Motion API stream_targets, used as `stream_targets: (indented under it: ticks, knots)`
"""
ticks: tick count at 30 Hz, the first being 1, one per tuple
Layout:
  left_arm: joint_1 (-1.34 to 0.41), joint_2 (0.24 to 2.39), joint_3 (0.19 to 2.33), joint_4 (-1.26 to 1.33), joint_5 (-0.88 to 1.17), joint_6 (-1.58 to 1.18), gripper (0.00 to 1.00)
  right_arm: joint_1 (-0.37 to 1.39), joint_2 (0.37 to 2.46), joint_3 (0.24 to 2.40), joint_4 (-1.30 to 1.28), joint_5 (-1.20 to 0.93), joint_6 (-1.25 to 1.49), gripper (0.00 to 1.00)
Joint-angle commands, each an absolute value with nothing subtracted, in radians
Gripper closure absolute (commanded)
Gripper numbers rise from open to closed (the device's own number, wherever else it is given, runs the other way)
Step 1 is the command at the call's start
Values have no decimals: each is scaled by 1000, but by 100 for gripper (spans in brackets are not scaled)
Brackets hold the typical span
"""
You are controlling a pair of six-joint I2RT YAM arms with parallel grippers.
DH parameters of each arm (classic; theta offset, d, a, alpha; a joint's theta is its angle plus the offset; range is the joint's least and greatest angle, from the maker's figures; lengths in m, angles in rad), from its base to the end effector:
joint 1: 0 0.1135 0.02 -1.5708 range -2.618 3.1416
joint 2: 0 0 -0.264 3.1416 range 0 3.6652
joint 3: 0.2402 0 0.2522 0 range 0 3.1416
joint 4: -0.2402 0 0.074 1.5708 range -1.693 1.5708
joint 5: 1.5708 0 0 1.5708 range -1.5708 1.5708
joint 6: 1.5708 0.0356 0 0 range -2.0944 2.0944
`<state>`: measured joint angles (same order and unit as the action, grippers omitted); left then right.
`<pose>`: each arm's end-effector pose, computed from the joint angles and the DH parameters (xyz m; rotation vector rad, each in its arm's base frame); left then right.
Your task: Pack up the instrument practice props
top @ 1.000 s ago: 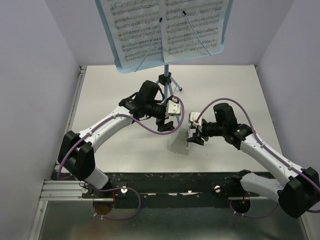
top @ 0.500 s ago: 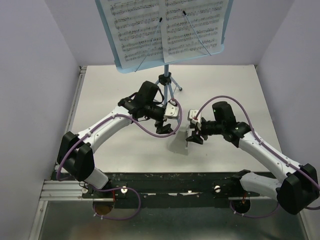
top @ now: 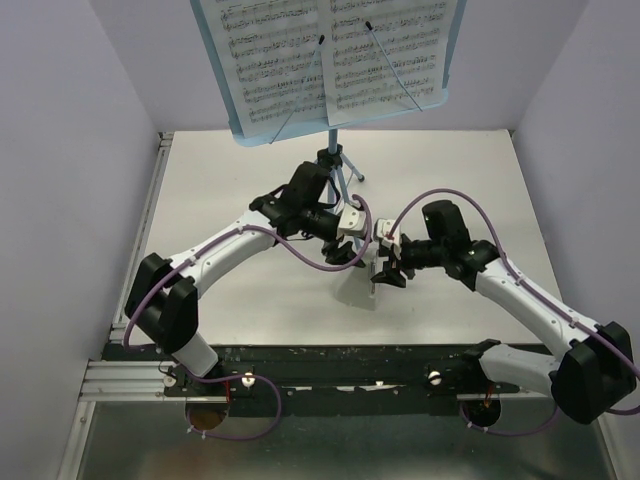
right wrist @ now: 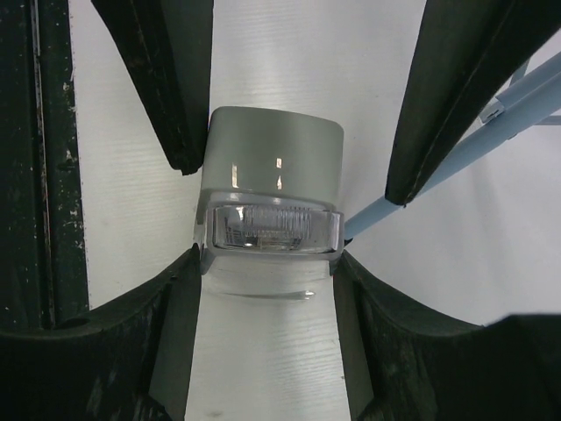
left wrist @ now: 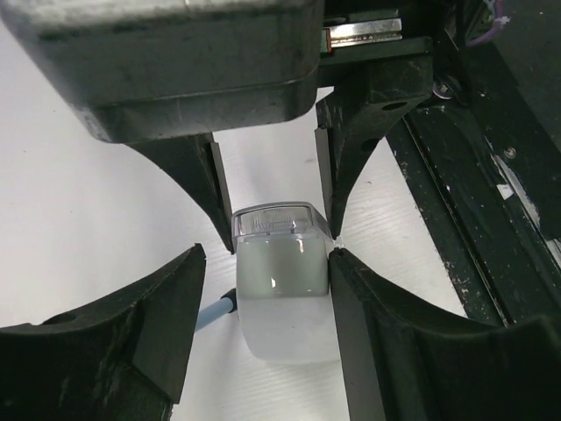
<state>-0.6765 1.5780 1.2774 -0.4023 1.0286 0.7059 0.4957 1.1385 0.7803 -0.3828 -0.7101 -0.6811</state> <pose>0.2492 -0.2392 0.3026 1.6987 1.2218 -1.1298 0.1951 0.1319 0.2553 -1.4957 1.6046 0.7109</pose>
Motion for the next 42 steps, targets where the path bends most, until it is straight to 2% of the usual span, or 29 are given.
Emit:
stream_targets:
  ticks: [1, 8, 13, 19, 23, 28, 36, 42]
  knots:
    - [-680, 1618, 1328, -475, 1092, 779, 34, 503, 1198, 776, -534, -747, -750, 100]
    - [-670, 1638, 1333, -578, 1081, 847, 51, 503, 1224, 813, -491, -787, -616, 100]
    - [-655, 1632, 1316, -586, 1043, 805, 73, 503, 1230, 822, -421, -804, -421, 100]
    - [-649, 1603, 1230, -424, 974, 626, 100, 515, 1236, 828, -420, -810, -535, 100]
    - [-649, 1572, 1161, -276, 931, 499, 100, 543, 1212, 824, -426, -819, -638, 100]
    - [-649, 1549, 1115, -264, 908, 483, 100, 558, 1178, 770, -402, -816, -723, 100]
    - [-649, 1522, 1051, -198, 839, 474, 100, 558, 1173, 752, -319, -813, -537, 100]
    - [-649, 1529, 1039, -186, 847, 449, 100, 557, 1210, 764, -299, -853, -535, 100]
